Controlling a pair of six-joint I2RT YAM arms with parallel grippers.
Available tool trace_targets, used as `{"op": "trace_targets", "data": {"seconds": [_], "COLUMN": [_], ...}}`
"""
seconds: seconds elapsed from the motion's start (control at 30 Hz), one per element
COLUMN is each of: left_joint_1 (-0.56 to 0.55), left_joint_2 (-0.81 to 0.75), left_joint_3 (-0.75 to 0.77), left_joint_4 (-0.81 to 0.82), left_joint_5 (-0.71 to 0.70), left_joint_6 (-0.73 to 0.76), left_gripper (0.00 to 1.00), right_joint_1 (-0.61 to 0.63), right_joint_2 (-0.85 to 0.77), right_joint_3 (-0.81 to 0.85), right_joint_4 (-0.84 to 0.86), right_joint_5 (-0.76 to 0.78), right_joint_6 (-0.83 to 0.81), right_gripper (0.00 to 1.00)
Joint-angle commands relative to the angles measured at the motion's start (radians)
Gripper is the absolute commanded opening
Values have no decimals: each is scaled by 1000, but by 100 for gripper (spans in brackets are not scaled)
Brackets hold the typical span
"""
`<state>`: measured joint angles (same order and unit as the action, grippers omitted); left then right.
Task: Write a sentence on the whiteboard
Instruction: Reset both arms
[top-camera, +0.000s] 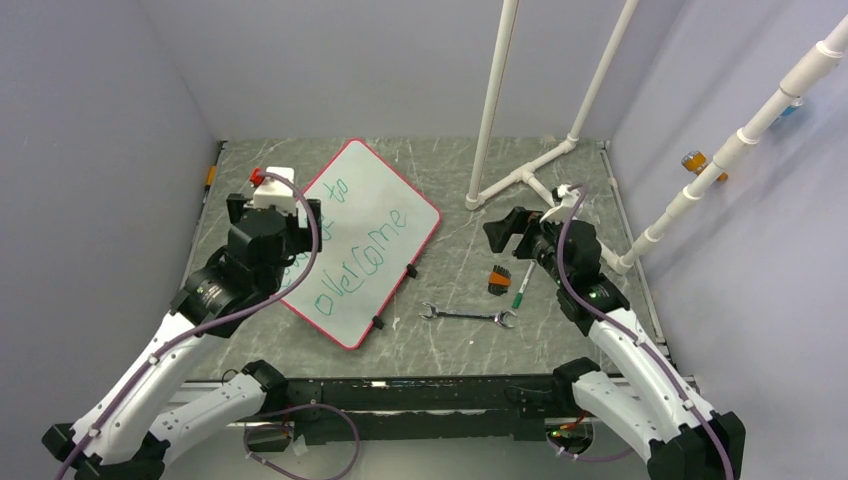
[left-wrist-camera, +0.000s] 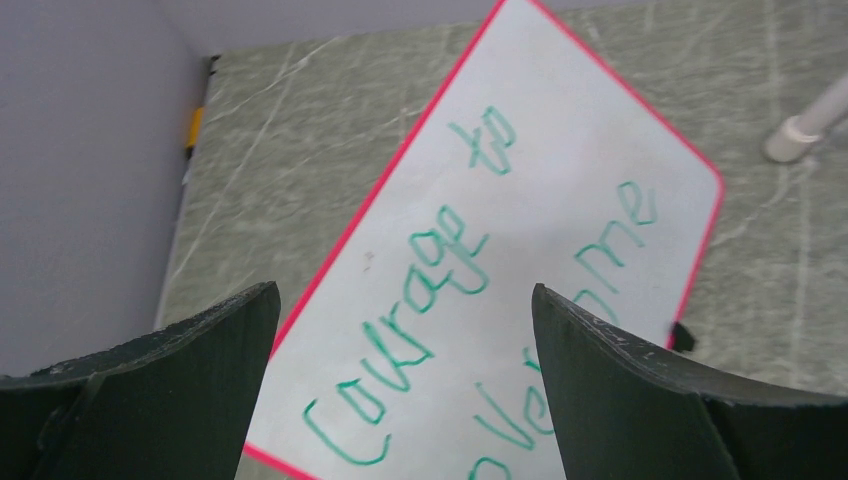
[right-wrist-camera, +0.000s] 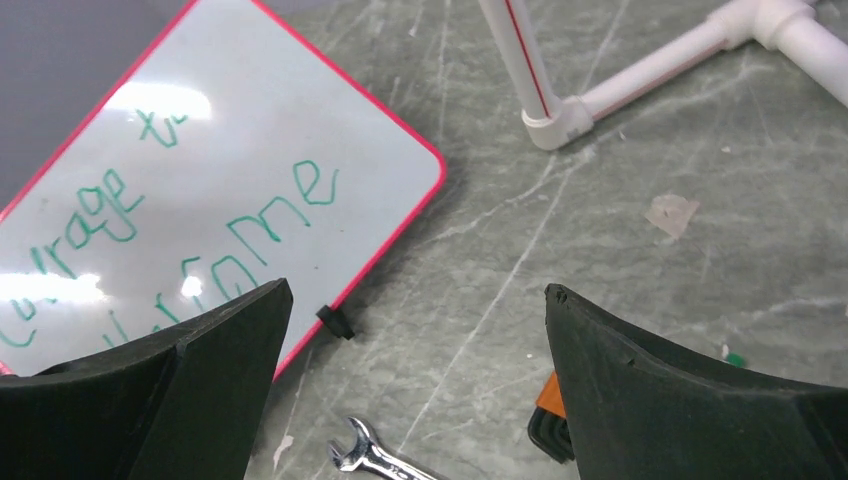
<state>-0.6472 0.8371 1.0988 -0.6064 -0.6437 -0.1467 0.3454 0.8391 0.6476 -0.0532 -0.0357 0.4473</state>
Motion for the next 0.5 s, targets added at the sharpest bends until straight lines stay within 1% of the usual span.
{"op": "trace_targets", "data": {"seconds": [0.0, 0.1, 0.3, 0.47], "left_joint_1": [31, 37, 44, 48], "left_joint_2": [-50, -80, -94, -102], "left_joint_3": [-60, -96, -113, -135], "left_joint_4": [6, 34, 54, 62], "left_joint_5": [-57, -38, -21, 5], "left_joint_6": [20, 17, 17, 24], "left_gripper": [99, 99, 99, 99], "right_joint_1": [-3, -4, -4, -3], "right_joint_2": [-65, -91, -120, -113], "right_joint_3": [-44, -69, -88, -73], "right_joint_4": [152, 170, 170, 147], "right_joint_5": [-74, -106, -111, -131], "right_joint_6": [-26, -31, -21, -33], "right_gripper": [100, 100, 100, 100]}}
